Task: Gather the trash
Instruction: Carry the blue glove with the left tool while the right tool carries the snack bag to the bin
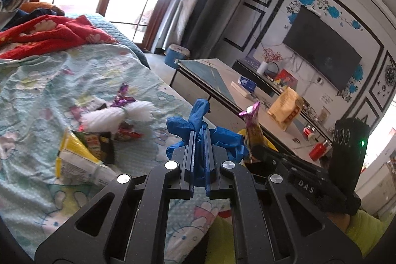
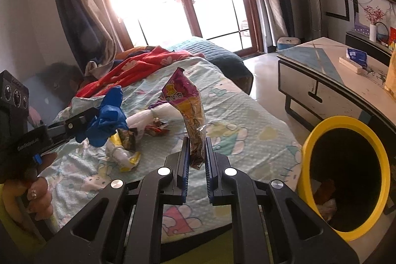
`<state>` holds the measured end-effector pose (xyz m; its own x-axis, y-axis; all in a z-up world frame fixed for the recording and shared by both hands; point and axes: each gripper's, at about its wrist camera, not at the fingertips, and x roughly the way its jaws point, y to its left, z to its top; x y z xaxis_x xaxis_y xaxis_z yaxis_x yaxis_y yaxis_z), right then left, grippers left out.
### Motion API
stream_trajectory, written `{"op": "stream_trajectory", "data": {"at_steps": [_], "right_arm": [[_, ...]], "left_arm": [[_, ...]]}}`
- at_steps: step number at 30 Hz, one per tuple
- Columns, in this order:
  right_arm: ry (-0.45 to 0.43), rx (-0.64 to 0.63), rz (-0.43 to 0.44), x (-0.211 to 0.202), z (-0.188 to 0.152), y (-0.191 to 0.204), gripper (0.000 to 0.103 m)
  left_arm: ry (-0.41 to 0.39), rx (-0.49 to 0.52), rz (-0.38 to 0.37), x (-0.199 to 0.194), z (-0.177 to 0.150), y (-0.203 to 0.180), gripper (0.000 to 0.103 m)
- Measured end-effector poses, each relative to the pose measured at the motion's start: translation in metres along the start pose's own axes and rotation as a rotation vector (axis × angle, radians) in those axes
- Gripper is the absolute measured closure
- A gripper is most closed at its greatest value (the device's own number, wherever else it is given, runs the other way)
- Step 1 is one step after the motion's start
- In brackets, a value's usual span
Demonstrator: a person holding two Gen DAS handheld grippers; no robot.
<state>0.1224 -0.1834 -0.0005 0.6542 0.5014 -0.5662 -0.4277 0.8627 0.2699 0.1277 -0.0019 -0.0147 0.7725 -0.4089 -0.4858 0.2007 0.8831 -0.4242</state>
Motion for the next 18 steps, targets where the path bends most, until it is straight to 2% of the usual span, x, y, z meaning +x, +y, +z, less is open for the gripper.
{"op": "stream_trajectory", "data": {"at_steps": [8,18], "right_arm": [[-0.016,0.027,-0.042,-0.011,-0.001,-0.02,0.092],[-0.036,0.1,-0.096,-0.025,0.003,-0.061,0.092]], "left_arm": [[0.057,0.025,-0.053,0.025,-0.009,-0.022,0.101],[0.086,0.098,-0.082,0.045,-0.013,-0.056,0.101]]}}
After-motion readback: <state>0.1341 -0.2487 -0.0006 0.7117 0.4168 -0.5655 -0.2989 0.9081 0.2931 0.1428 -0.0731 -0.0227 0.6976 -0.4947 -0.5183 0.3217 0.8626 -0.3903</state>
